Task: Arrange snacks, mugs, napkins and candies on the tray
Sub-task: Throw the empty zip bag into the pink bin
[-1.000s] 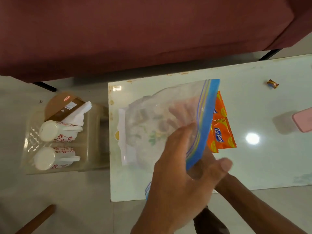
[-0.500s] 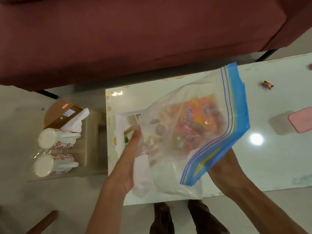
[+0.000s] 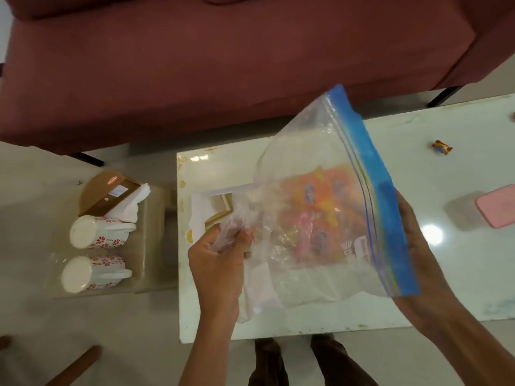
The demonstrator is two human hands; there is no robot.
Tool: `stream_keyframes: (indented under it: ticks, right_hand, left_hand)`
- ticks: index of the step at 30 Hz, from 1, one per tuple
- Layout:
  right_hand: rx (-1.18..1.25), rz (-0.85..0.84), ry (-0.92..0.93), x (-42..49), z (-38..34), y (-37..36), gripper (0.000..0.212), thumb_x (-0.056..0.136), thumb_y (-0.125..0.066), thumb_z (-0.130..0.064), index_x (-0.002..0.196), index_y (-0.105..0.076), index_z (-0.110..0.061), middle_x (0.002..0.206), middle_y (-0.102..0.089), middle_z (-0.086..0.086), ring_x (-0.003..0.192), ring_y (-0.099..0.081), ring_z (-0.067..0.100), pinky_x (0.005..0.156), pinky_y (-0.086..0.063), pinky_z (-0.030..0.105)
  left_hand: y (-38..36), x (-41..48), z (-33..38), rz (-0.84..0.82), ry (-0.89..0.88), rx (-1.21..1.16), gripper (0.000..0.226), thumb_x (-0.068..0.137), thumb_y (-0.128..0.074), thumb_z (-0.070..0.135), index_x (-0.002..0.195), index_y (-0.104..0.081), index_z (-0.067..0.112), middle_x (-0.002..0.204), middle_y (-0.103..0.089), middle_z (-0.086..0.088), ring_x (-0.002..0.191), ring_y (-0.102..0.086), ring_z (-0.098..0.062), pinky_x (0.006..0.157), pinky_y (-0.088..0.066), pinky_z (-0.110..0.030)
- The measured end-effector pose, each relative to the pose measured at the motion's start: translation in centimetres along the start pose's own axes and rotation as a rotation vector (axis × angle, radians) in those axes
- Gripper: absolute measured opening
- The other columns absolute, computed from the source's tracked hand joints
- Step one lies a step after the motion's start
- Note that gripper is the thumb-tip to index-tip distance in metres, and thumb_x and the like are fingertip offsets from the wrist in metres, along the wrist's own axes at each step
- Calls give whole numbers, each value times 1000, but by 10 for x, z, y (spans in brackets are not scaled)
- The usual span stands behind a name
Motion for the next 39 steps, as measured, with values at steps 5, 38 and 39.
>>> stream_keyframes:
  ticks: [5,38,39]
  right_hand:
    - [-500,-150,147,-2,-16,-18,84,79,-73,-15,121,-35,-76,137,-60,-7,120,-62,25,95,-52,52]
    - [-437,270,-18,-26,-9,24,49,86,-56,9,66,-74,-32,67,-72,-6,63,-62,-2,64,-49,12]
    - [-503,238,13,-30,-20,38,47,87,-58,7,74,-73,-36,76,-73,-7,69,-64,-3,67,-47,11]
  left_hand:
    - [-28,-21,18,-130,-138,180,10,86,-79,18,94,-81,23,91,-81,7,84,-75,-6,72,-58,-19]
    - [-148,-71,22,-667,-170,35,62,72,-87,30,123,-64,56,133,-61,33,126,-58,2,101,-53,-29]
    - [-172,-80,20,-695,-171,69,61,71,-89,29,120,-65,58,130,-62,35,124,-59,4,101,-53,-28]
Point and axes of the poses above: each hand's wrist, its own x-axis towards the middle knuckle, its own y-axis out of the back of the hand, z = x × y, the point moved 7 cm from there along x, towards the middle knuckle
